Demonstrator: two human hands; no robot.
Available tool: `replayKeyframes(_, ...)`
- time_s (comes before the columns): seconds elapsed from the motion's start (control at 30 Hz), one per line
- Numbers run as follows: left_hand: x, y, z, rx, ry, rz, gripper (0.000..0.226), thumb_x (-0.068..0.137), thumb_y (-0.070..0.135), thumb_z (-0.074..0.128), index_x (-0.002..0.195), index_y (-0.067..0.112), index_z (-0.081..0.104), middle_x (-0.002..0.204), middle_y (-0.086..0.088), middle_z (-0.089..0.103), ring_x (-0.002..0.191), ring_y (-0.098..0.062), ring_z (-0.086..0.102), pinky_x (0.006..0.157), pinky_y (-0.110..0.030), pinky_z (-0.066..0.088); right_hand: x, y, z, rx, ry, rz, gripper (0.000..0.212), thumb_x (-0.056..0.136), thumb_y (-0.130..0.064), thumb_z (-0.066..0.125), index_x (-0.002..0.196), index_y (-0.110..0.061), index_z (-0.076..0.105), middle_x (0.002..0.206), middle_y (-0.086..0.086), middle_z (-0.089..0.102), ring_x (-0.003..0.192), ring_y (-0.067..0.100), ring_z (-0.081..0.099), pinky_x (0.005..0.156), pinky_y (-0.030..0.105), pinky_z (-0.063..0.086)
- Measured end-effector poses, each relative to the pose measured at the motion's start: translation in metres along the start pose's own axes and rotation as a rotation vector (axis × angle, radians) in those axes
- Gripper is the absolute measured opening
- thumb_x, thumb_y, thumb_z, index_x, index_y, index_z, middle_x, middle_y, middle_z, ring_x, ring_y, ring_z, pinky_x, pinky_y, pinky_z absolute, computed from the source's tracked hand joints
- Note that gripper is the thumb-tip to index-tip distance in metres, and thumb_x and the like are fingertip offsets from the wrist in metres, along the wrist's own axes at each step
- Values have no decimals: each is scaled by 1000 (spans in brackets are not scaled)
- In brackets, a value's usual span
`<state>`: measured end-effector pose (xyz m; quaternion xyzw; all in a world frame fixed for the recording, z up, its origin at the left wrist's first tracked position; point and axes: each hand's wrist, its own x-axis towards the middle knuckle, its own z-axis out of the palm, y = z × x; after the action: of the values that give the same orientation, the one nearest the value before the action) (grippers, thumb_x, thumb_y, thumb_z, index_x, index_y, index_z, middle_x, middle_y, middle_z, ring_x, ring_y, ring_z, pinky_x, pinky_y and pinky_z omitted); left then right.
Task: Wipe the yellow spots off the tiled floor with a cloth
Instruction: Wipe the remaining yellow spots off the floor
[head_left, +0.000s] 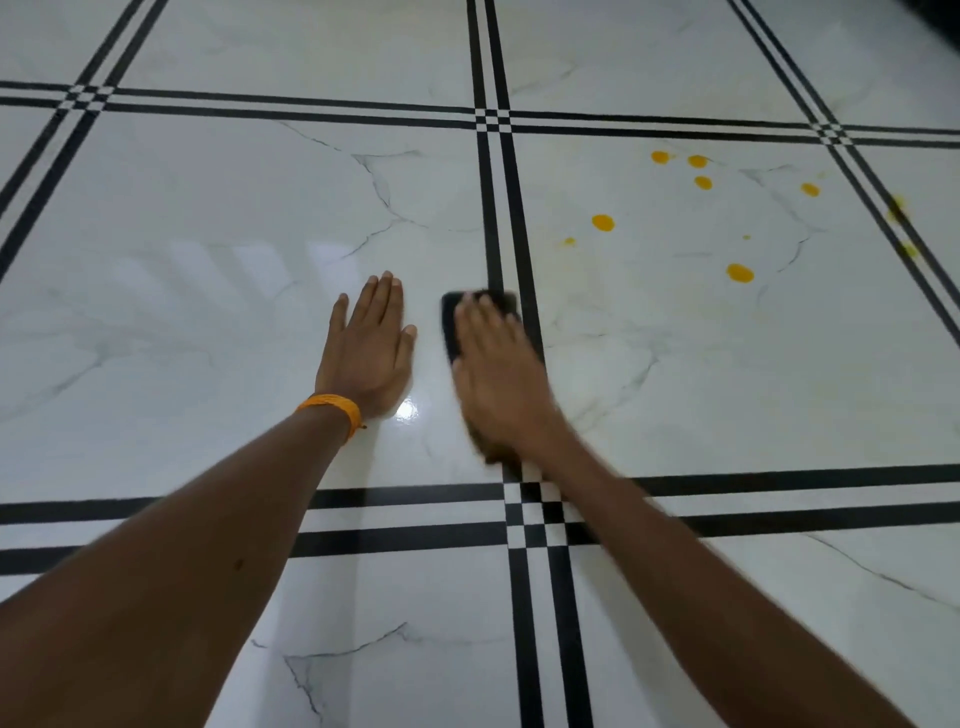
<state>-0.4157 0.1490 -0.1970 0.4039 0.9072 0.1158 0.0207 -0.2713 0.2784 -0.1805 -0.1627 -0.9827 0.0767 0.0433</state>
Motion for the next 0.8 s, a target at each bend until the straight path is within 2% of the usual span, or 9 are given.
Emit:
replayKeyframes(0.07,-1,4,-2,-9,-8,2,63,103,37,15,159,8,8,168,-7,9,155,-20,4,126,-47,3,-86,-11,-9,46,-119,-183,65,106,-36,24,162,-8,8,171,8,6,158,20,-3,129,42,2)
replayKeyframes(0.13,0,10,-3,-13,-6,-2,61,105,34,19,159,7,8,168,-8,9,155,-21,4,126,-48,4,-124,32,-23,71,-126,-162,66,105,-38,26,162,-11,10,171,5,6,158,18,-3,129,41,3)
replayKeyframes(0.23,5,11,-4,16,10,-12,60,106,32,21,159,7,8,168,-8,8,155,-21,4,125,-48,5,-59,119,-34,-10,0,168,70,101,-41,18,160,-3,19,168,16,20,156,31,15,127,49,15)
replayKeyframes(0.33,2,6,-2,12,-11,-23,61,106,32,21,159,8,6,168,-7,6,155,-20,2,126,-47,3,24,108,-25,-11,39,469,73,97,-39,12,158,1,18,166,22,21,155,35,16,126,51,12)
replayKeyframes(0.4,0,6,0,-1,-7,-15,60,106,32,22,159,9,7,168,-7,7,155,-19,3,126,-47,3,26,56,-7,-24,26,320,67,103,-35,21,160,-1,16,168,19,16,157,32,11,127,48,8)
replayKeyframes(0.47,1,5,1,-2,-1,-4,60,106,32,23,159,9,9,168,-7,9,155,-19,4,126,-47,3,-25,13,-3,-16,-48,-8,64,107,-37,22,162,-7,9,171,11,8,158,24,1,128,43,3)
replayKeyframes(0.57,2,8,1,-9,11,-9,60,106,31,24,159,7,11,168,-8,11,155,-21,6,126,-47,4,-108,42,-17,39,-88,-132,65,106,-42,23,163,-13,7,171,2,2,158,16,-6,129,40,2)
replayKeyframes(0.7,-4,11,1,4,11,-27,59,105,28,28,157,4,17,166,-13,17,154,-26,12,125,-50,10,-64,148,-32,-21,1,310,75,99,-47,9,161,-5,12,170,13,12,158,26,6,127,47,12)
replayKeyframes(0.8,4,14,-6,48,2,-26,61,95,29,28,145,-6,39,152,-24,40,142,-40,35,120,-54,22,-13,124,-24,-27,67,477,79,95,-44,4,159,1,16,167,20,18,156,33,12,126,51,13)
